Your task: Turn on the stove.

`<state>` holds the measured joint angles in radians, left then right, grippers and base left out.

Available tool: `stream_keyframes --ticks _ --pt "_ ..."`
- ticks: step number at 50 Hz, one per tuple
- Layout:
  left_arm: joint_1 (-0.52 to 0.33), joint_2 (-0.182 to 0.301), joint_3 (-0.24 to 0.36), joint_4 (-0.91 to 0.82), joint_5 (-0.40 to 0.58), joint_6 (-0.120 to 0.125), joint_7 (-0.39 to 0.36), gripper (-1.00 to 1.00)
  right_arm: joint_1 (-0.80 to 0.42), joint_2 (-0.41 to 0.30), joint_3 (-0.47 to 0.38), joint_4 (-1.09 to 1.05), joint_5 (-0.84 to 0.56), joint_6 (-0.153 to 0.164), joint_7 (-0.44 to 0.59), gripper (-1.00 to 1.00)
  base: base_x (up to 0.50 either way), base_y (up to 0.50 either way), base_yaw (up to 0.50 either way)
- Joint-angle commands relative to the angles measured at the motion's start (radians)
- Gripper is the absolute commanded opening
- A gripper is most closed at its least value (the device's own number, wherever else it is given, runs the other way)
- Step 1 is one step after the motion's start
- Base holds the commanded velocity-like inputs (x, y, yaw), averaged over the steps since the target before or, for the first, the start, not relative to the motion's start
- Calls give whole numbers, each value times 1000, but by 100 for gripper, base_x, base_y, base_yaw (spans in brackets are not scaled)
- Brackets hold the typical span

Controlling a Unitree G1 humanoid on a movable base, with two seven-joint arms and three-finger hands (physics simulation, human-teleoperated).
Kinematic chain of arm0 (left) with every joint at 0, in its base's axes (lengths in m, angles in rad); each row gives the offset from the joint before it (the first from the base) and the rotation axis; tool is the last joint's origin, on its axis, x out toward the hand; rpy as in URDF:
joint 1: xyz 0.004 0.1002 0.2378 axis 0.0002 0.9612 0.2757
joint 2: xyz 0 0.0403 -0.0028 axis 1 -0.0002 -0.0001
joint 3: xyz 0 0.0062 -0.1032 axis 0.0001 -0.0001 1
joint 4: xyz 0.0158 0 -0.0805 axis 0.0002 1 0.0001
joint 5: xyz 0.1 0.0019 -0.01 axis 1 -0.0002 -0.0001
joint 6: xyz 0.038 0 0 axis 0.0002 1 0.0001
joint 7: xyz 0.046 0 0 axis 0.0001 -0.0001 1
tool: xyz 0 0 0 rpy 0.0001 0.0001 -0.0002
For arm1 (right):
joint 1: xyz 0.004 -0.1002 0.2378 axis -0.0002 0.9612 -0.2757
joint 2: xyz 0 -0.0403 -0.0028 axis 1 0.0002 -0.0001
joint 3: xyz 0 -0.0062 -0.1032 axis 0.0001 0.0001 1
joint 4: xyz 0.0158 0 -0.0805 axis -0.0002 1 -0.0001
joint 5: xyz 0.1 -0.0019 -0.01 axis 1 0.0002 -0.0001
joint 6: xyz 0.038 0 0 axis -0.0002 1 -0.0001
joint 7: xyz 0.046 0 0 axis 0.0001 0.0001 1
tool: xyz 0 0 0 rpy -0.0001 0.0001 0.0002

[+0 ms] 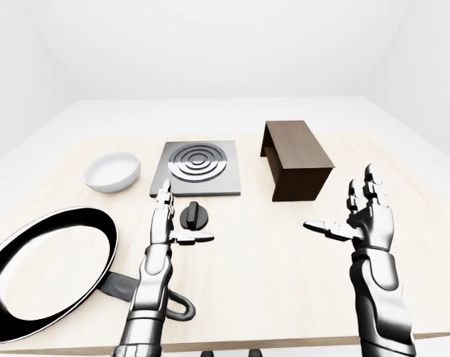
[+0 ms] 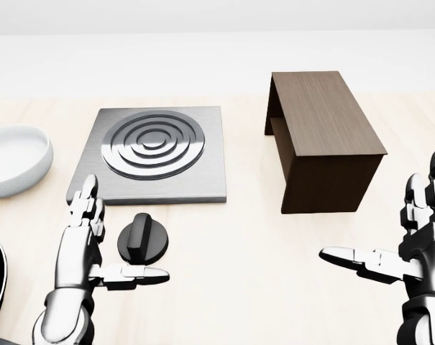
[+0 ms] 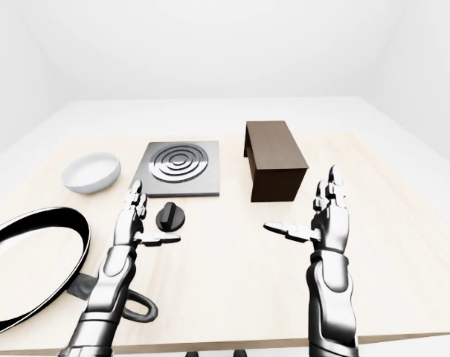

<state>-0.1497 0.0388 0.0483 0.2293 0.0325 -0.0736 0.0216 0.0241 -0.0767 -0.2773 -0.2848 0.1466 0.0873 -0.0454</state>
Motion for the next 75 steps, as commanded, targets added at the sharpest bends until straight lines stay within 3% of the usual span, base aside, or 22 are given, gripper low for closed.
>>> stream_keyframes --ticks 1,11,20,40,53,75 --pt "-122 26 17 180 21 -14 40 100 0 2 6 2 -4 0 2 100 0 0 0" --pt "-242 50 28 406 29 -14 70 100 -7 0 11 0 -10 0 -2 100 0 0 0" --pt "-321 59 28 500 20 -14 86 100 -9 0 11 -16 -9 0 -2 100 0 0 0" --pt "-304 55 19 620 35 -14 89 100 -4 2 11 -9 -13 0 2 100 0 0 0" --pt "-216 32 2 454 51 -14 71 100 -5 2 14 -2 -15 0 1 100 0 0 0" --pt "-206 25 0 438 58 -14 69 100 -4 3 15 4 -15 0 2 100 0 0 0"
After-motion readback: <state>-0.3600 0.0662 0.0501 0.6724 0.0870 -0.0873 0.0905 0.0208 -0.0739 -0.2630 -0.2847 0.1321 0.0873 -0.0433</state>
